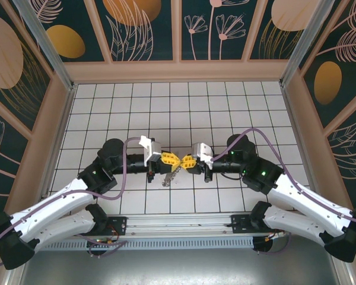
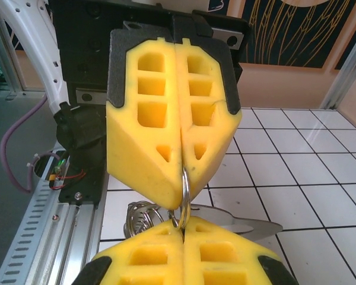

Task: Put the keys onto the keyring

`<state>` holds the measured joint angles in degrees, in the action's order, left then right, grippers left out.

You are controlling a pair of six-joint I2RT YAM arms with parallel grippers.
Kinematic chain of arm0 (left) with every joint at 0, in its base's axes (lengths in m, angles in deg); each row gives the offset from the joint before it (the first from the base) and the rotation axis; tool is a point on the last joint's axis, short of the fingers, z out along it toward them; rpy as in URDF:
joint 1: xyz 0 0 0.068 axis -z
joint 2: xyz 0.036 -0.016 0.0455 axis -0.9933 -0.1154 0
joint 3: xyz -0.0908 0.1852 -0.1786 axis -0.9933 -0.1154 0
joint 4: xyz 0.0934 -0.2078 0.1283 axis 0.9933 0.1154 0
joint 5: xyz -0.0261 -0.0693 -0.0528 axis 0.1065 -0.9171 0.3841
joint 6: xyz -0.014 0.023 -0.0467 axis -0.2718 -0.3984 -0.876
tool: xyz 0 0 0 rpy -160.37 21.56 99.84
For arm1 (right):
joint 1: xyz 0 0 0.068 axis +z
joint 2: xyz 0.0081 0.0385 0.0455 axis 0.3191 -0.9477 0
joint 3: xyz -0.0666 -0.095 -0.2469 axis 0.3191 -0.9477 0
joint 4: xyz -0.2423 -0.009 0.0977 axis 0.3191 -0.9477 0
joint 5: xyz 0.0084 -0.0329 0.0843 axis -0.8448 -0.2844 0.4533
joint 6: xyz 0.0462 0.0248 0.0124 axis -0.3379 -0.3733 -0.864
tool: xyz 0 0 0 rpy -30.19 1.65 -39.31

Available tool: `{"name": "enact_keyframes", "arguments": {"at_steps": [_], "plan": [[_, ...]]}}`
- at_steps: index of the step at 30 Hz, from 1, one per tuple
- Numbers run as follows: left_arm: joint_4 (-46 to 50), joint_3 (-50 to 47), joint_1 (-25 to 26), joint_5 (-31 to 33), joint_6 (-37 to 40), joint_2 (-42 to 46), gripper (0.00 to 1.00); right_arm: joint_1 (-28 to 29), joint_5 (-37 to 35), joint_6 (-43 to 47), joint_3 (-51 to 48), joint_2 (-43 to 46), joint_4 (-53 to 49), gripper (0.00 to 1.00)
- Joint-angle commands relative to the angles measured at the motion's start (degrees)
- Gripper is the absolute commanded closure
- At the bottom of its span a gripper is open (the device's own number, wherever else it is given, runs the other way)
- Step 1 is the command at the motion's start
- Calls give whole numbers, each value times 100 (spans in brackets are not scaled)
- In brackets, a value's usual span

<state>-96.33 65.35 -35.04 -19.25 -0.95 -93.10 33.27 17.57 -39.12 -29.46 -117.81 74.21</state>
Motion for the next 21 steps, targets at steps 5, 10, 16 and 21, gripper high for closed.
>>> {"name": "enact_keyframes", "arguments": {"at_steps": [5,10,16,21], "plan": [[1473,754,-3,178,645,-132,100,-31,35,98,48,151,160,100],[2081,1054,-3,441,946,-240,88,-28,-119,206,299,57,-207,100],[2424,1288,-1,484,1158,-465,100,46,-271,274,603,-211,-638,100],[2076,1140,0,340,1066,-361,100,86,-314,265,636,-262,-754,100]]}}
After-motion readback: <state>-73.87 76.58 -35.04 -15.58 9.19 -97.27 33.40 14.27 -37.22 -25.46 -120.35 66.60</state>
